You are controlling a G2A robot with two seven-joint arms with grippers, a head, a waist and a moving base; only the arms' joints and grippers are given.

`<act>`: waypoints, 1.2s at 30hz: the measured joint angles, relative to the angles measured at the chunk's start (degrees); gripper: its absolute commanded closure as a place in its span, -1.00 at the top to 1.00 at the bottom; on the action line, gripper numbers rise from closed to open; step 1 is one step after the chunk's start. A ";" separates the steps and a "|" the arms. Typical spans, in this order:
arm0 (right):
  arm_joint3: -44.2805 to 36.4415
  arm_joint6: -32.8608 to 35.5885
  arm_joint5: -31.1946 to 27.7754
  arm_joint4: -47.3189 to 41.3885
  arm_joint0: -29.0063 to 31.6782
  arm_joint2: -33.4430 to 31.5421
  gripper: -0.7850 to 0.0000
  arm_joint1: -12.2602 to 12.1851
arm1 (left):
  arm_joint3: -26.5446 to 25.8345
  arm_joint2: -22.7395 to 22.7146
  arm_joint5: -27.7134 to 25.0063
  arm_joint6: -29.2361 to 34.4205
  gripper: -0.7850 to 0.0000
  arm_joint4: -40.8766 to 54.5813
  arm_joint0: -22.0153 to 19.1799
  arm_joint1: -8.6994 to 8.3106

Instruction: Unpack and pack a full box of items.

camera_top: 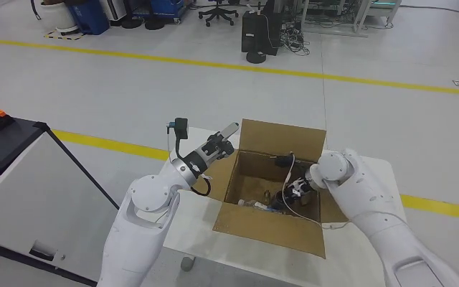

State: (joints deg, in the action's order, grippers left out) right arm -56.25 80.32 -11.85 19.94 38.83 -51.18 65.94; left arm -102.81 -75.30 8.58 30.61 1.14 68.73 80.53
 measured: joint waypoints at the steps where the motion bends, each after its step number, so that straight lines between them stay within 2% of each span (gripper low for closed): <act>1: -0.53 0.32 -0.42 -0.59 0.42 -0.77 -1.00 -0.33 | 0.00 0.00 0.00 0.00 1.00 0.00 0.00 0.00; 9: -5.01 1.01 0.50 -1.48 3.74 -4.72 -1.00 -2.30 | 0.00 0.00 0.00 0.00 1.00 0.00 0.00 0.00; 16: -6.96 1.99 -1.29 -5.14 5.46 -7.77 -1.00 -3.48 | 0.00 0.00 0.00 0.00 1.00 0.00 0.00 0.00; 32: -10.95 5.53 -6.59 -18.83 11.09 -15.30 -1.00 -6.63 | 0.00 0.00 0.00 0.00 1.00 0.00 0.00 0.00; 36: -11.89 5.43 -6.11 -16.76 11.86 -15.71 -1.00 -7.33 | 0.00 0.00 0.00 0.00 1.00 0.00 0.00 0.00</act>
State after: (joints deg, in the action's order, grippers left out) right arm -68.14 85.75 -17.96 3.18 50.69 -66.89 58.61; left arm -102.81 -75.30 8.58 30.61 1.14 68.73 80.53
